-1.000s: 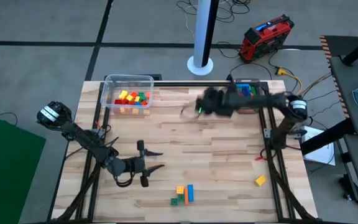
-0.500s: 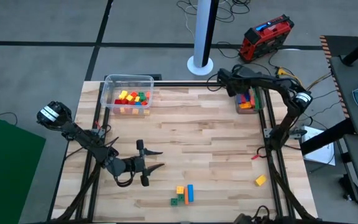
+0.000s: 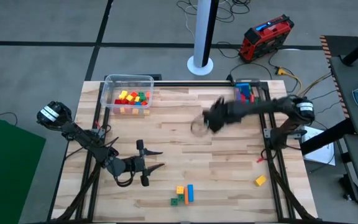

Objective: Sort blocks by size
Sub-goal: Put the yellow triangular wooden block into the black bin

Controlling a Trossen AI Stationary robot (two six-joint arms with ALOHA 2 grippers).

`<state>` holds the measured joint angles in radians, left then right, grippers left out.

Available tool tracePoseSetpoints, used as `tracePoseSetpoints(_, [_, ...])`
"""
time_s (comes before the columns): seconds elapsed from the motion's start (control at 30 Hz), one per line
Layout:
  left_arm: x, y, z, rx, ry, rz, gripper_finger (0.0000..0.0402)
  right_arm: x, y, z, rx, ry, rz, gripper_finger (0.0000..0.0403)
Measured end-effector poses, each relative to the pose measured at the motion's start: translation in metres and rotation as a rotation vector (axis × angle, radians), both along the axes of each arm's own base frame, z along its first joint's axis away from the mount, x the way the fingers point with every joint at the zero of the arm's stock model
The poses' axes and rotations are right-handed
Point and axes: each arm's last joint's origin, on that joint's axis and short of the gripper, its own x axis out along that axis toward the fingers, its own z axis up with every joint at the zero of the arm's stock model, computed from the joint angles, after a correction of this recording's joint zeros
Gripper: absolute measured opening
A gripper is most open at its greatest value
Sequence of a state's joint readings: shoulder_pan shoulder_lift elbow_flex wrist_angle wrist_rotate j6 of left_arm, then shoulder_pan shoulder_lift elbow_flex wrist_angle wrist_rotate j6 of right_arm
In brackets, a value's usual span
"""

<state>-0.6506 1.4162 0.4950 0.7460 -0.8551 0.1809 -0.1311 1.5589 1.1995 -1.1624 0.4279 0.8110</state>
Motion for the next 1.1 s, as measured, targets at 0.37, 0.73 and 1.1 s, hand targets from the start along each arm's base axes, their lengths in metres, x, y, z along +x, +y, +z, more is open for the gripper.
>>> tracePoseSetpoints(0.37, [0.0, 0.0, 0.0, -0.017, -0.006, 0.001, 0.0191, -0.046, 0.185, -0.029, 0.496, 0.133, 0.157, 0.0183])
tracePoseSetpoints(0.73, [0.0, 0.0, 0.001, -0.017, -0.015, 0.0, 0.0191, -0.088, 0.226, -0.037, 0.51, 0.218, -0.072, 0.0216])
tracePoseSetpoints(1.1, [0.0, 0.0, 0.002, -0.02, -0.016, 0.0, 0.0191, -0.102, 0.218, -0.068, 0.564, 0.294, -0.134, 0.0228])
